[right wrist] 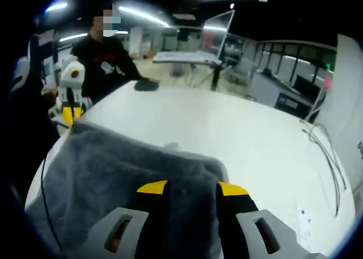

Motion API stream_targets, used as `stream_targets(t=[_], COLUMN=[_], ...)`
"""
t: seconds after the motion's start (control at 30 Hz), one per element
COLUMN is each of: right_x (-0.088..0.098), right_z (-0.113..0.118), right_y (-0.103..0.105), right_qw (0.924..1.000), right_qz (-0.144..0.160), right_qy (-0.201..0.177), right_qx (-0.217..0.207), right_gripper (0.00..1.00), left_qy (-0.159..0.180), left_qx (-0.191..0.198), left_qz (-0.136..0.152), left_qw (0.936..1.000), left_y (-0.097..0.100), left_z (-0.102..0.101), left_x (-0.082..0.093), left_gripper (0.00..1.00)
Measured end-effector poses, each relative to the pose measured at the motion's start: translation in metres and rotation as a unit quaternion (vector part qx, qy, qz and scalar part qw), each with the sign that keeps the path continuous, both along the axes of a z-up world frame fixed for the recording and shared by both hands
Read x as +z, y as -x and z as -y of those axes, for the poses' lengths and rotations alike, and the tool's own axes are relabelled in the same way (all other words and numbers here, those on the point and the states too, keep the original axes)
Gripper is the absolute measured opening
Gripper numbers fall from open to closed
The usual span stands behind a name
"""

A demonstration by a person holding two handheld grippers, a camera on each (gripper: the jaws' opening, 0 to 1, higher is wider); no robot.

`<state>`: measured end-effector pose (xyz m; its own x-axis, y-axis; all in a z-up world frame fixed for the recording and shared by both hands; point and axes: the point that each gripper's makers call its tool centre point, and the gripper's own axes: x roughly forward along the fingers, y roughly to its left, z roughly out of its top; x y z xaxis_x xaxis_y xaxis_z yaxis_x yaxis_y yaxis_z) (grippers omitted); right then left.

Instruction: Open the folded towel by lifting each exposed corner and separating the folded layers until the towel lies flat within the target outline without major curled edges

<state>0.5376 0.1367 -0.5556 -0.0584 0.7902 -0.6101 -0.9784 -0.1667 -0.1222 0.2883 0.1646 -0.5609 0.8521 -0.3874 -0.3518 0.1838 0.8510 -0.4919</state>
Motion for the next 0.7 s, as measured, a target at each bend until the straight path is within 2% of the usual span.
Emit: stream_targets(t=[0.1, 0.47, 0.7], right_x=[-0.002, -0.004, -0.008], right_z=[-0.003, -0.021, -0.028], right_y=[0.0, -0.003, -0.004], right_qw=[1.0, 1.0, 0.9999], right_qz=[-0.001, -0.005, -0.005], right_qy=[0.002, 0.003, 0.008], right_qx=[0.001, 0.006, 0.009], right_gripper=[0.31, 0.31, 0.31], left_qy=[0.004, -0.022, -0.017], left_qx=[-0.004, -0.014, -0.014], left_qz=[0.001, 0.011, 0.009], left_qw=[1.0, 0.9996, 0.9997], left_y=[0.0, 0.0, -0.001], left_z=[0.002, 0.004, 0.003], left_x=[0.001, 0.001, 0.0], left_gripper=[0.02, 0.02, 0.02])
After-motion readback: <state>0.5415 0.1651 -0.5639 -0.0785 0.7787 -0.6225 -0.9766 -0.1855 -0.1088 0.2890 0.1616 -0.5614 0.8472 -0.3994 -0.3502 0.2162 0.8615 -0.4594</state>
